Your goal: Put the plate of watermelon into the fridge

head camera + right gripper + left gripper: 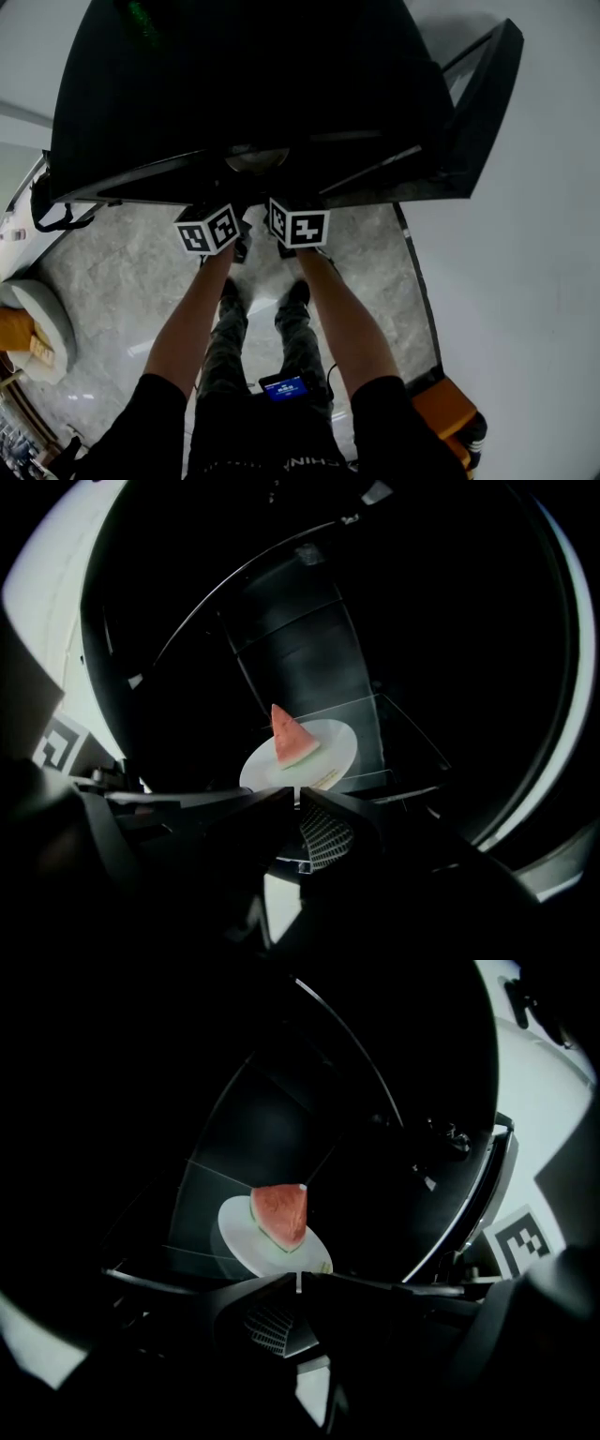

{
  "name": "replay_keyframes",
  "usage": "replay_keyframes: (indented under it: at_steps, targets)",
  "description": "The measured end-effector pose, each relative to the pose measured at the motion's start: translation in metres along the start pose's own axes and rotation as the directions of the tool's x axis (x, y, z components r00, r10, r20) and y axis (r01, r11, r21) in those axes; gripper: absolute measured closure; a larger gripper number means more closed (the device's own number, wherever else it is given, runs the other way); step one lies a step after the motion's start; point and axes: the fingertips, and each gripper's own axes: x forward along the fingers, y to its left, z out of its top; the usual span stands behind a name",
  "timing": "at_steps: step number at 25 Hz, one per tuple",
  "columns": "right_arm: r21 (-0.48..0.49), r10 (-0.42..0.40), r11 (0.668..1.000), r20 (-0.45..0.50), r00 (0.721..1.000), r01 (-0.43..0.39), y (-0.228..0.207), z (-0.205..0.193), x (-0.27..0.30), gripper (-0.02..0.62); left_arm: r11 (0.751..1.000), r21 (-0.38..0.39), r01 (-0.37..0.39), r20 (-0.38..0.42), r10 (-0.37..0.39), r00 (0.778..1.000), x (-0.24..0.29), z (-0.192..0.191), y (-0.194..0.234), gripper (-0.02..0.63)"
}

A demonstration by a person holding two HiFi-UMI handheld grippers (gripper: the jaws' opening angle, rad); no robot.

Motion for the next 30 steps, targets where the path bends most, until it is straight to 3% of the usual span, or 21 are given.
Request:
replay_keyframes:
  at_steps: [4,10,15,23,30]
  targets:
    - [-0.008,-0.006,1.0,0.003,1.0,0.006,-0.002,0.006,0.006,0.565,0.999,0.051,-0.019,-0.018,0.02,1.0,0.007,0.006,0.003,0.58]
    - [0.002,-0.021,1.0,-0.004,1.0,0.021,-0.003,0.014,0.017,0.565,0.999,0.044,-0.028,-0.023,0.029,0.999,0.015,0.015,0.011,0.58]
    - [-0.003,-0.028,1.0,-0.019,0.999,0.028,-0.004,0.023,0.027,0.565,0.995,0.094,-0.023,-0.056,0.029,0.998,0.022,0.025,0.015,0.583]
    - [0.0,-0.015,1.0,-0.048,0.999,0.015,0.003,0.023,0.007,0.565,0.985,0.166,0.036,-0.133,-0.014,0.991,0.003,0.012,0.004,0.583]
    - [0.09,0.033,0.996,-0.061,0.998,-0.027,0.027,0.018,-0.055,0.566,0.984,0.105,0.142,-0.147,-0.126,0.981,-0.056,0.003,-0.027,0.583]
